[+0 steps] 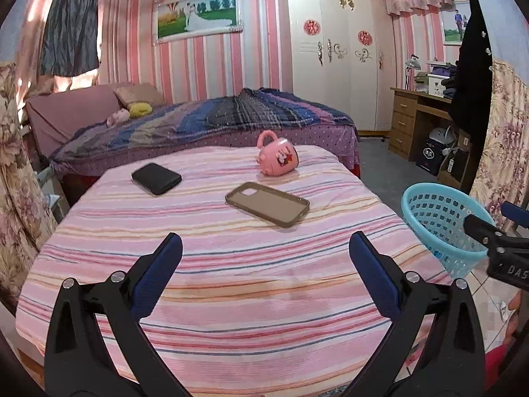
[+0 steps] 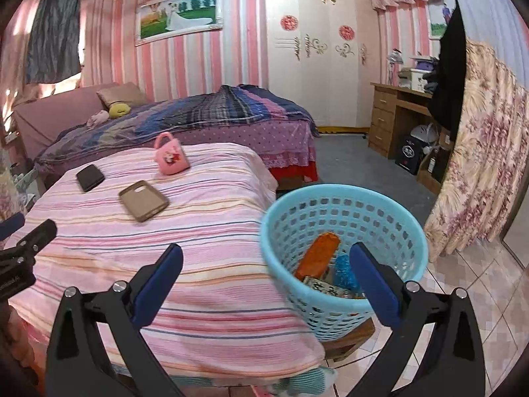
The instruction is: Collect trash
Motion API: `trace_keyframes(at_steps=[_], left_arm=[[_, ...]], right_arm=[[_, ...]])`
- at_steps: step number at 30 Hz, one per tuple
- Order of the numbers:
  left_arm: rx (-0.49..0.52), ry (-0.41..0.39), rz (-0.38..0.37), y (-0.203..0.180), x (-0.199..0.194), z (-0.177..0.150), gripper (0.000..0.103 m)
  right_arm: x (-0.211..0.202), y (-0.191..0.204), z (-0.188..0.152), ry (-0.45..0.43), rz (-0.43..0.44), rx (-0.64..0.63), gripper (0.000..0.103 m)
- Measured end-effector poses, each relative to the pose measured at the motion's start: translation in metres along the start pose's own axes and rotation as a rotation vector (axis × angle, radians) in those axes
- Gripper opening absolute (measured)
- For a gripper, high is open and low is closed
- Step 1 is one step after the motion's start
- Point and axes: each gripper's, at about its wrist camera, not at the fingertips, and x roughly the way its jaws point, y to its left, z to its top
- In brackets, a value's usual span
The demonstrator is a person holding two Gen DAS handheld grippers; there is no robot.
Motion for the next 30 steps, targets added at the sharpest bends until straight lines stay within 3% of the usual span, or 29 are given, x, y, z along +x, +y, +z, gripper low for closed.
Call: trace_keyframes(at_steps=[13, 30], left_arm=[[-0.027, -0.009, 0.020, 0.015, 0.004, 0.002, 0.098], [-0.037, -0.028, 0.003, 0.015, 0.001, 0.003, 0.098]], right_arm=[[-0.012, 0.035, 0.001, -0.071, 0.011, -0.075, 0.098], [-0.010, 0.038, 0.011, -0.098, 0.012, -0.085, 0.098]])
